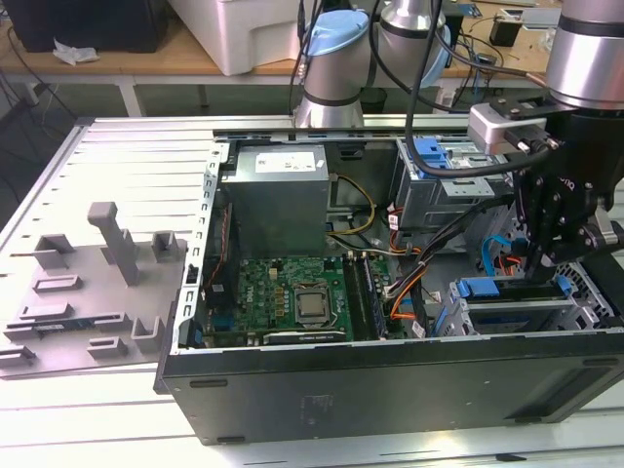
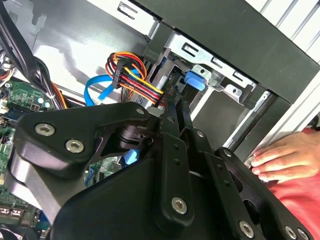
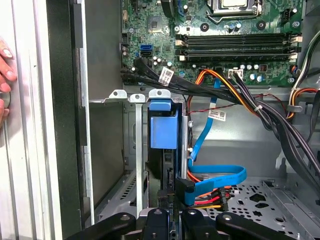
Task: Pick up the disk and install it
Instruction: 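Insert the first disk wire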
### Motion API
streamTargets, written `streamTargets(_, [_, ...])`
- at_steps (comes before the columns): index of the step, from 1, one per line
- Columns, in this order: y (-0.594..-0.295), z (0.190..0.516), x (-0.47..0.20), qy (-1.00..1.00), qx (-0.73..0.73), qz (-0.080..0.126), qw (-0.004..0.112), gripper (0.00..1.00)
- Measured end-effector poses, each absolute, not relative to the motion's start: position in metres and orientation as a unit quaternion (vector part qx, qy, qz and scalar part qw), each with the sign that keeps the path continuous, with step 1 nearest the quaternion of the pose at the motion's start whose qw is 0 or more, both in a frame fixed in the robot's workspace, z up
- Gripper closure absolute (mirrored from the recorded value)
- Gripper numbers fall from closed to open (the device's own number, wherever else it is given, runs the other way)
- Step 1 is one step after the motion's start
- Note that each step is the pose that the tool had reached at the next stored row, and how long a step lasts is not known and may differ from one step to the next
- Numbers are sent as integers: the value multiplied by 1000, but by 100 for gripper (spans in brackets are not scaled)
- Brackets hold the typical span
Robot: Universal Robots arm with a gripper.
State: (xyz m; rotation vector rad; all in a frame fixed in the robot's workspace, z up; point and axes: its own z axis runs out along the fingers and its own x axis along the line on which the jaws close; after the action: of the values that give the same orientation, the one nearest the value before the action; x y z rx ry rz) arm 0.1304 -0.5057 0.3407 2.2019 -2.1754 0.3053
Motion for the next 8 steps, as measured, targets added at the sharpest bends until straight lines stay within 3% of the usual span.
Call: streamTargets(8, [-506, 339, 130, -699, 708, 98, 16, 83])
